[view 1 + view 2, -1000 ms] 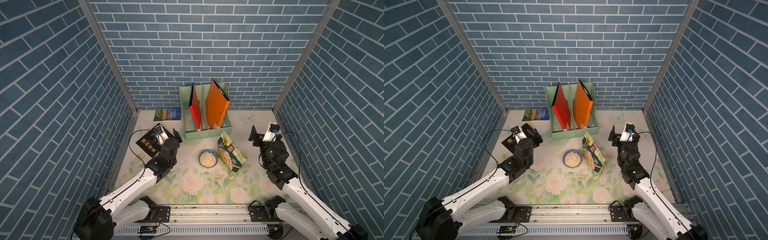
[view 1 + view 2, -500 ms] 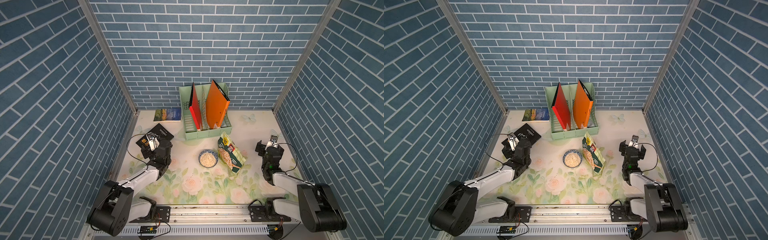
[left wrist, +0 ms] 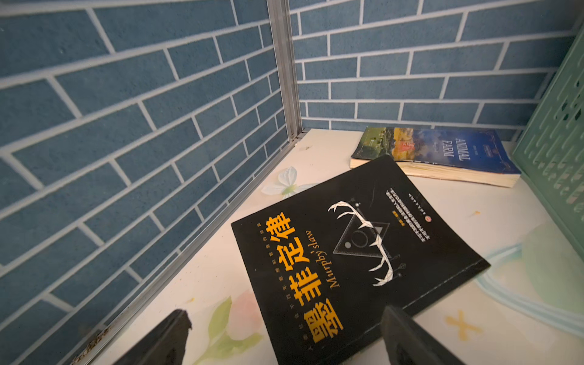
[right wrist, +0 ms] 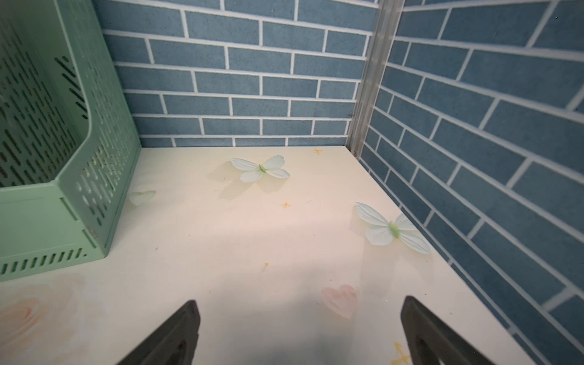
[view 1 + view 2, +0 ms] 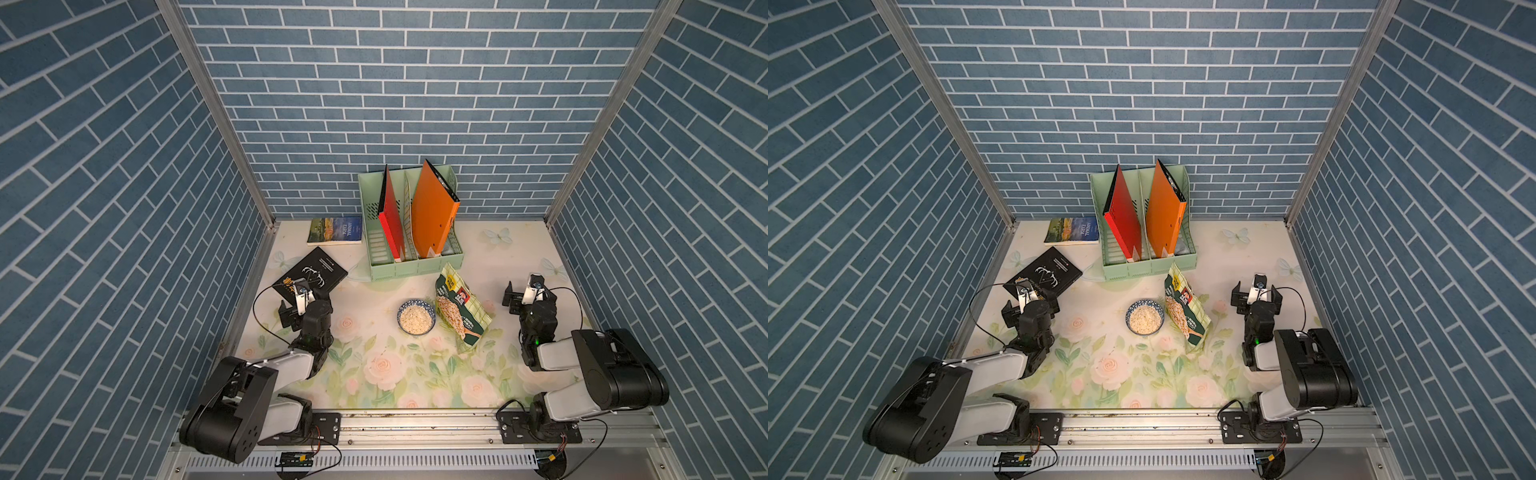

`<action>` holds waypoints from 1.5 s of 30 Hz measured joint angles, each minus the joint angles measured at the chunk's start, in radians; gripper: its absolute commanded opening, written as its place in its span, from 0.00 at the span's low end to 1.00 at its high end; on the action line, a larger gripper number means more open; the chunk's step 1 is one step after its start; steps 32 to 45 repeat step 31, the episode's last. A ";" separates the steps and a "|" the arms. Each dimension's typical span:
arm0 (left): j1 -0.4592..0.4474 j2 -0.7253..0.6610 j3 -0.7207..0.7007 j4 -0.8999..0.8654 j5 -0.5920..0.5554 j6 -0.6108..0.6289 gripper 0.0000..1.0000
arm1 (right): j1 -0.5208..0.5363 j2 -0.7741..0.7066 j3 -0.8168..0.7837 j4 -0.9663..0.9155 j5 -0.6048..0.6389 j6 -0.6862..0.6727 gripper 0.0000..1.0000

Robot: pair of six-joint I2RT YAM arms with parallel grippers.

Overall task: Pour the oats into the breakfast bowl
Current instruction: Reset both arms

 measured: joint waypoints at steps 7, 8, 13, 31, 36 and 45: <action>0.046 0.132 -0.020 0.338 0.118 0.089 1.00 | -0.004 0.007 -0.021 0.071 -0.051 -0.017 1.00; 0.058 0.136 -0.035 0.361 0.137 0.090 1.00 | -0.004 0.007 -0.021 0.075 -0.054 -0.017 1.00; 0.143 0.172 -0.061 0.453 0.259 0.075 1.00 | -0.005 0.007 -0.020 0.075 -0.064 -0.017 1.00; 0.186 0.197 -0.052 0.467 0.388 0.046 1.00 | -0.011 0.007 -0.003 0.065 -0.050 -0.017 1.00; 0.186 0.197 -0.052 0.467 0.388 0.046 1.00 | -0.011 0.007 -0.003 0.065 -0.050 -0.017 1.00; 0.186 0.197 -0.052 0.467 0.388 0.046 1.00 | -0.011 0.007 -0.003 0.065 -0.050 -0.017 1.00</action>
